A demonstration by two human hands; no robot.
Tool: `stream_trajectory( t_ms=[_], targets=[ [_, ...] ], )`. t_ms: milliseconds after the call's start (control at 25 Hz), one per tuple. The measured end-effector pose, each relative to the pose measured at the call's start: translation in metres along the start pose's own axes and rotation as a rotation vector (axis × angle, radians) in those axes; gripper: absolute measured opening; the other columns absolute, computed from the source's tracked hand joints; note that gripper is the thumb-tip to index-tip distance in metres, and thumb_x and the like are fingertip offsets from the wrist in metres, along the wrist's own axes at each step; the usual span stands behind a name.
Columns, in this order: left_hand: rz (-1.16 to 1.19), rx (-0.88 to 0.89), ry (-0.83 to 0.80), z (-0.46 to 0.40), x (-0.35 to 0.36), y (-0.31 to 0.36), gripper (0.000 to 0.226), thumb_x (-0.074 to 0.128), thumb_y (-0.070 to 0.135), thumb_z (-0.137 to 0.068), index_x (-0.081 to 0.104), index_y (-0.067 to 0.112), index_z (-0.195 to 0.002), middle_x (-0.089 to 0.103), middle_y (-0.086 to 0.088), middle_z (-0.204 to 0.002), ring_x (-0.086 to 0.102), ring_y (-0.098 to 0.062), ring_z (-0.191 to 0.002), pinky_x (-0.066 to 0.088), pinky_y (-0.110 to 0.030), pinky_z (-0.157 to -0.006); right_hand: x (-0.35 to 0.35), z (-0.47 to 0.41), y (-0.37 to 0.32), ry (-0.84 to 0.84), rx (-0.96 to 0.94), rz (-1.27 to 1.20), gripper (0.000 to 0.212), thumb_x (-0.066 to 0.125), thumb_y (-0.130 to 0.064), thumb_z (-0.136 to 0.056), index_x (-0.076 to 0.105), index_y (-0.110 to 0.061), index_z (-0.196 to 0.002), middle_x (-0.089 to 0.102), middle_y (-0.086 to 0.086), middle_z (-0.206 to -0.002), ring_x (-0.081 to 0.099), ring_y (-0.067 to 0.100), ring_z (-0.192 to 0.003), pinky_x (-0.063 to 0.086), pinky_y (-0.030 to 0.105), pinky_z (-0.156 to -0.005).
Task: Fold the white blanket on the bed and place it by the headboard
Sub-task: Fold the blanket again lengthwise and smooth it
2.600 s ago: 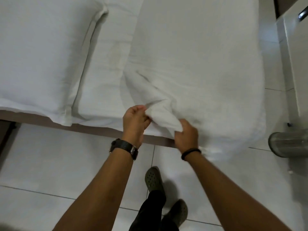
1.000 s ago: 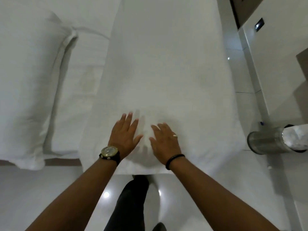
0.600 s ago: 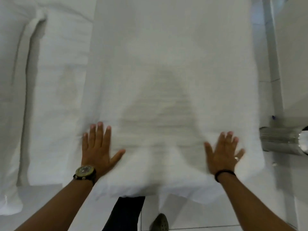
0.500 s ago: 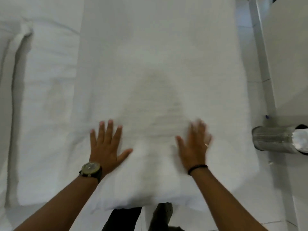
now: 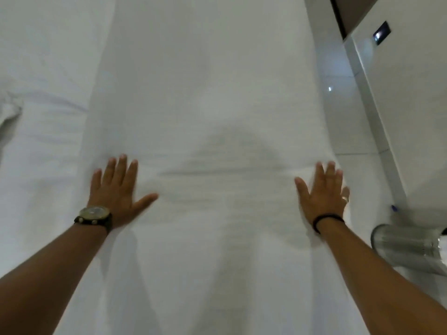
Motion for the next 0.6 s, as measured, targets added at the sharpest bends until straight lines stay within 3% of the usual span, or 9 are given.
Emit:
stream_trajectory(
  t_ms=[80, 160, 240, 280, 360, 440, 520, 600],
  targets=[
    [0.005, -0.013, -0.004, -0.013, -0.006, 0.03, 0.105, 0.014, 0.088, -0.071, -0.001, 0.024, -0.153, -0.008, -0.009, -0.161, -0.007, -0.036, -0.147, 0.004, -0.059, -0.114, -0.003, -0.015, -0.056, 0.05, -0.013, -0.1, 0.077, 0.034, -0.063, -0.091, 0.021, -0.017, -0.151, 0.003, 0.01, -0.162, -0.001, 0.025, -0.149, 0.003, 0.058, -0.116],
    [0.054, 0.03, 0.053, -0.06, -0.019, 0.073, 0.103, 0.013, 0.088, -0.071, -0.004, 0.028, -0.152, -0.012, -0.006, -0.161, -0.013, -0.037, -0.146, 0.001, -0.059, -0.115, -0.002, -0.034, -0.153, 0.071, -0.305, -0.127, 0.068, 0.043, -0.055, -0.093, 0.028, -0.022, -0.15, 0.01, 0.009, -0.162, 0.002, 0.025, -0.149, -0.002, 0.054, -0.117],
    [0.06, 0.091, 0.088, -0.123, -0.035, 0.107, 0.099, 0.009, 0.089, -0.072, -0.007, 0.032, -0.151, -0.014, -0.001, -0.161, -0.017, -0.03, -0.146, -0.003, -0.059, -0.116, 0.002, -0.058, -0.245, 0.043, -0.636, -0.1, 0.062, 0.038, -0.054, -0.095, 0.027, -0.027, -0.149, 0.012, 0.006, -0.162, 0.003, 0.024, -0.149, -0.004, 0.053, -0.115],
    [0.042, 0.102, 0.106, -0.151, -0.042, 0.115, 0.099, 0.008, 0.09, -0.071, -0.008, 0.034, -0.15, -0.014, 0.002, -0.161, -0.018, -0.026, -0.147, -0.005, -0.059, -0.115, 0.002, -0.08, -0.27, -0.001, -0.707, -0.075, 0.062, 0.032, -0.056, -0.095, 0.023, -0.029, -0.15, 0.009, 0.004, -0.162, 0.0, 0.023, -0.149, -0.005, 0.055, -0.115],
    [0.007, 0.07, 0.136, -0.201, -0.049, 0.113, 0.1, 0.01, 0.094, -0.067, -0.01, 0.04, -0.149, -0.014, 0.006, -0.161, -0.019, -0.02, -0.147, -0.01, -0.061, -0.113, 0.0, -0.151, -0.263, -0.044, -0.633, 0.047, 0.067, 0.022, -0.064, -0.093, 0.014, -0.032, -0.152, 0.002, -0.001, -0.163, -0.004, 0.021, -0.149, -0.008, 0.057, -0.114],
    [-0.012, 0.027, 0.179, -0.233, -0.047, 0.102, 0.104, 0.014, 0.097, -0.063, -0.013, 0.042, -0.147, -0.015, 0.008, -0.161, -0.021, -0.019, -0.146, -0.012, -0.063, -0.111, -0.011, -0.225, -0.207, 0.022, -0.458, 0.158, 0.077, 0.017, -0.071, -0.089, 0.009, -0.028, -0.153, -0.002, -0.001, -0.163, -0.004, 0.022, -0.149, -0.006, 0.054, -0.117],
    [-0.032, 0.015, 0.207, -0.245, -0.044, 0.099, 0.107, 0.018, 0.097, -0.063, -0.011, 0.039, -0.149, -0.014, 0.004, -0.161, -0.02, -0.022, -0.146, -0.01, -0.066, -0.111, -0.029, -0.274, -0.156, 0.083, -0.245, 0.162, 0.085, 0.011, -0.075, -0.086, 0.003, -0.024, -0.153, -0.006, 0.0, -0.163, -0.008, 0.022, -0.149, -0.006, 0.054, -0.117],
    [-0.039, 0.02, 0.192, -0.248, -0.042, 0.104, 0.111, 0.019, 0.095, -0.063, -0.006, 0.033, -0.151, -0.009, 0.0, -0.162, -0.017, -0.026, -0.147, -0.006, -0.068, -0.11, -0.043, -0.291, -0.165, 0.1, -0.047, 0.072, 0.087, 0.014, -0.073, -0.086, 0.005, -0.018, -0.154, -0.007, 0.007, -0.162, -0.009, 0.026, -0.148, -0.005, 0.061, -0.115]
  ],
)
Point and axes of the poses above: each hand's wrist, its own z-axis away from the middle knuckle, its own x-axis out of the palm, y = z × x, the point moved 5 cm from there along -z, towards the middle knuckle
